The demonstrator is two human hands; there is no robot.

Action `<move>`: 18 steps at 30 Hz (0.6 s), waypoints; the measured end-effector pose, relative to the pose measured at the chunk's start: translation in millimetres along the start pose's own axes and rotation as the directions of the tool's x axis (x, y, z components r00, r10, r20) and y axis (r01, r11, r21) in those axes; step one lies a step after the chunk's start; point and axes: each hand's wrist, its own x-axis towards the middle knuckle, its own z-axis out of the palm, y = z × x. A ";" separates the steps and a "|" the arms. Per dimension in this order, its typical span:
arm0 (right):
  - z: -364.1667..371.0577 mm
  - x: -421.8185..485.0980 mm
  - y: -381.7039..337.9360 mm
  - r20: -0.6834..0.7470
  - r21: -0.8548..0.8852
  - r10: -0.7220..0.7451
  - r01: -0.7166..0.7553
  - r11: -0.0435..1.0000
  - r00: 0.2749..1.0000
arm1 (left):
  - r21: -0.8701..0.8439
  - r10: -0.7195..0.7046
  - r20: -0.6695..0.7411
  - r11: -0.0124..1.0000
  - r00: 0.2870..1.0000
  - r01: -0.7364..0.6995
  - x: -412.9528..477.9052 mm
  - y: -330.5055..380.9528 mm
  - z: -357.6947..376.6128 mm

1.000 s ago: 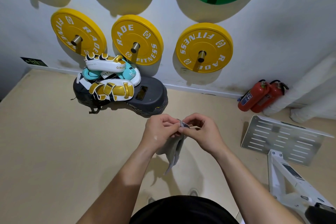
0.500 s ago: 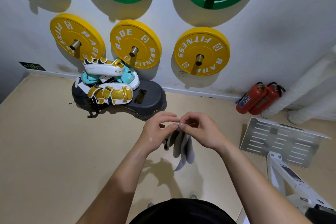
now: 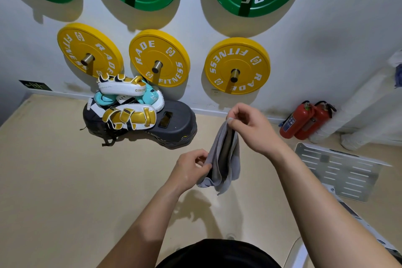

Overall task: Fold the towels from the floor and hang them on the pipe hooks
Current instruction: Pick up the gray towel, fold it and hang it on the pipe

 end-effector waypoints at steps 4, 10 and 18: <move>-10.1 3.0 -7.3 -0.055 -0.001 -0.011 0.011 1.000 0.998 | 0.027 -0.108 -0.044 0.994 0.993 0.109 -8.1 -26.3 -1.4; -25.7 2.5 9.3 -0.159 -0.142 0.017 -0.039 0.989 0.987 | -0.017 -0.280 -0.172 0.959 0.944 0.282 -20.4 -52.9 -22.1; -31.9 -7.7 66.5 -0.285 -0.207 0.215 -0.279 0.938 0.934 | -0.310 -0.381 -0.202 0.899 0.902 0.310 -13.1 -44.1 -70.5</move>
